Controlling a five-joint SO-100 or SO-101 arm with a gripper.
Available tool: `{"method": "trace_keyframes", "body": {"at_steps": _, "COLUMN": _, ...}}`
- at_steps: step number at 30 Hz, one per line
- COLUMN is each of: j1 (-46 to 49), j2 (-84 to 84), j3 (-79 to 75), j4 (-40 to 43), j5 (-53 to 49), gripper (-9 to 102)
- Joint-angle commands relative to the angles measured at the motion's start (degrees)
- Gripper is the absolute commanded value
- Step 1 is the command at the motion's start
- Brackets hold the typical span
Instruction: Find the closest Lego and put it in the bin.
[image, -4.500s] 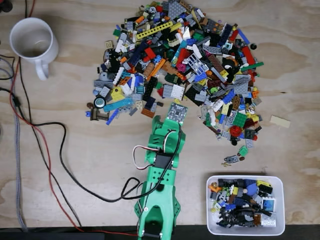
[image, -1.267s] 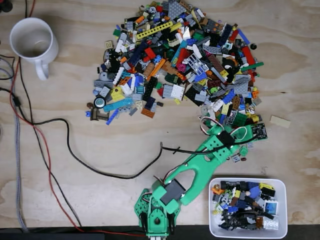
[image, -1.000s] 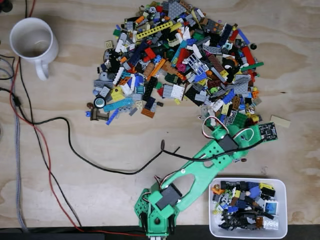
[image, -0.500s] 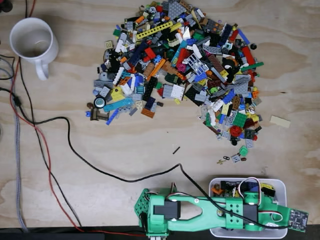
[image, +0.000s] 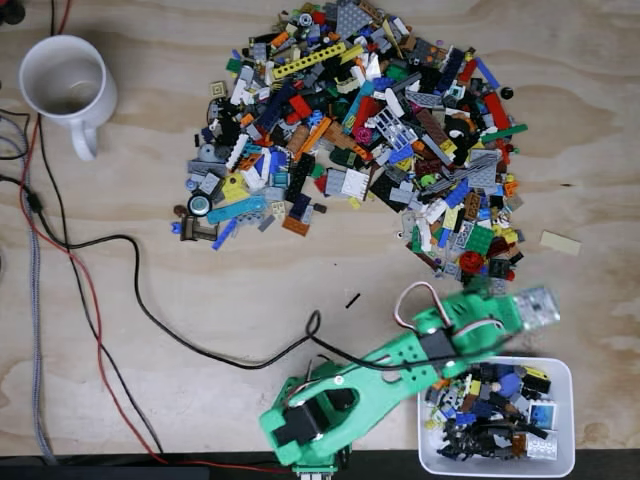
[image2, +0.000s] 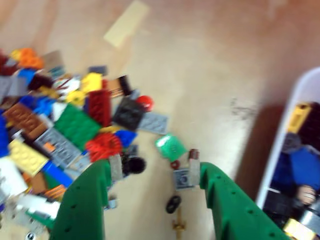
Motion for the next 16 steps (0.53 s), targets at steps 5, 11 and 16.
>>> {"method": "trace_keyframes", "body": {"at_steps": 5, "j1": -25.84, "j2": 18.98, "j3": 22.76, "j4": -16.79, "j5": -6.86, "gripper": 20}}
{"method": "trace_keyframes", "body": {"at_steps": 11, "j1": -36.21, "j2": 28.21, "j3": 28.39, "j4": -12.74, "j5": -4.13, "gripper": 20}}
{"method": "trace_keyframes", "body": {"at_steps": 16, "j1": -38.50, "j2": 31.46, "j3": 28.74, "j4": -8.35, "j5": -2.99, "gripper": 20}}
